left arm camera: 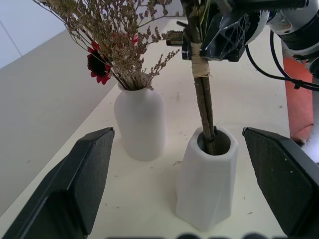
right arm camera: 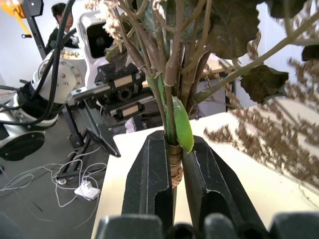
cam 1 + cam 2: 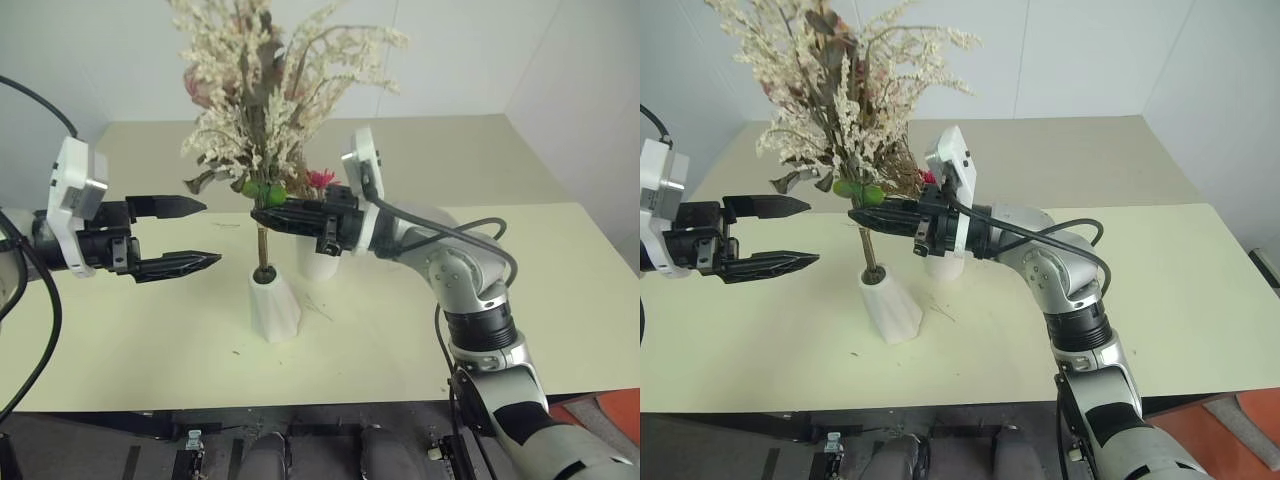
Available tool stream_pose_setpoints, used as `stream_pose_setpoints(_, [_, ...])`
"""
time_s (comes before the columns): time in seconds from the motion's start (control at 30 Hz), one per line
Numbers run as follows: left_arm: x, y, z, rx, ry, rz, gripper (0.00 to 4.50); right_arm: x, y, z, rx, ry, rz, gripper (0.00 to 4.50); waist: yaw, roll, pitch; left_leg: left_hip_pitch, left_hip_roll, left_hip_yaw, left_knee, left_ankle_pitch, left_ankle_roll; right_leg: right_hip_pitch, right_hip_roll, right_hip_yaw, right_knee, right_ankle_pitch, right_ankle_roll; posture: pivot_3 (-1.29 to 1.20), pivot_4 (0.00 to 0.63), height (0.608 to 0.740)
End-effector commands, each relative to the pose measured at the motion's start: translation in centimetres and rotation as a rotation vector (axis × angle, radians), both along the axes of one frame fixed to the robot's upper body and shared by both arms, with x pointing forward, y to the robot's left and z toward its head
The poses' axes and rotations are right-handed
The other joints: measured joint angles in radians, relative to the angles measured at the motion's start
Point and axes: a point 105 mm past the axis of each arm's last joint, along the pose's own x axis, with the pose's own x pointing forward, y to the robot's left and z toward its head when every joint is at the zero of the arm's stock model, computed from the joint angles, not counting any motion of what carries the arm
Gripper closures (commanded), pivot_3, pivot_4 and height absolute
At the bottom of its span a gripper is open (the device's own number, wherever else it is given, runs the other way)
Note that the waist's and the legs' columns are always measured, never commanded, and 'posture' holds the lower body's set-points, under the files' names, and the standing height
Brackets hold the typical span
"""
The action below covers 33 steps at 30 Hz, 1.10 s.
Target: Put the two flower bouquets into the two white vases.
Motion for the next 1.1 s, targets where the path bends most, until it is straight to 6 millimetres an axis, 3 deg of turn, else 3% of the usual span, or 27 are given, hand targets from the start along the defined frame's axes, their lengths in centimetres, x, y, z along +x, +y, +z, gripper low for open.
stream_pose_setpoints(0.03, [-0.3, -0.1, 0.9, 0.013, -0.052, -0.008, 0.0, -0.7, 0.1, 0.8, 0.021, -0.048, 0.02, 4.32, 0.0, 0.0, 0.0, 0.0, 0.0, 0.0, 0.0, 0.0, 0.0, 0.0, 0.0, 0.0, 0.0, 0.0, 0.0, 0.0, 0.15, 0.74])
stream_pose_setpoints(0.37, [-0.3, -0.1, 1.0, 0.019, -0.057, -0.005, 0.0, -0.7, 0.3, -0.2, -0.007, -0.039, 0.026, 4.32, 0.0, 0.0, 0.0, 0.0, 0.0, 0.0, 0.0, 0.0, 0.0, 0.0, 0.0, 0.0, 0.0, 0.0, 0.0, 0.0, 0.15, 0.74])
stream_pose_setpoints(0.4, [-0.3, -0.1, 1.0, 0.02, -0.057, -0.006, 0.0, -0.8, 0.2, -0.2, -0.008, -0.039, 0.03, 3.58, 0.0, 0.0, 0.0, 0.0, 0.0, 0.0, 0.0, 0.0, 0.0, 0.0, 0.0, 0.0, 0.0, 0.0, 0.0, 0.0, 0.15, 0.74])
stream_pose_setpoints(0.77, [-0.1, -0.2, 1.0, 0.021, -0.06, -0.014, 0.0, -1.1, -1.2, -0.3, -0.056, -0.074, 0.028, 0.03, 0.002, 0.0, 0.0, 0.0, 0.0, 0.0, 0.0, 0.0, 0.0, 0.0, 0.0, 0.0, 0.0, 0.0, 0.0, 0.0, 0.15, 0.74])
stream_pose_setpoints(1.1, [0.2, -0.5, 0.7, 0.012, -0.051, -0.038, 0.0, -0.6, -6.9, -1.8, -0.235, -0.092, -0.027, 0.03, 0.003, 0.0, 0.0, 0.0, 0.0, 0.0, 0.0, 0.0, 0.0, 0.001, 0.0, -0.001, -0.001, 0.0, 0.0, 0.0, 0.15, 0.74])
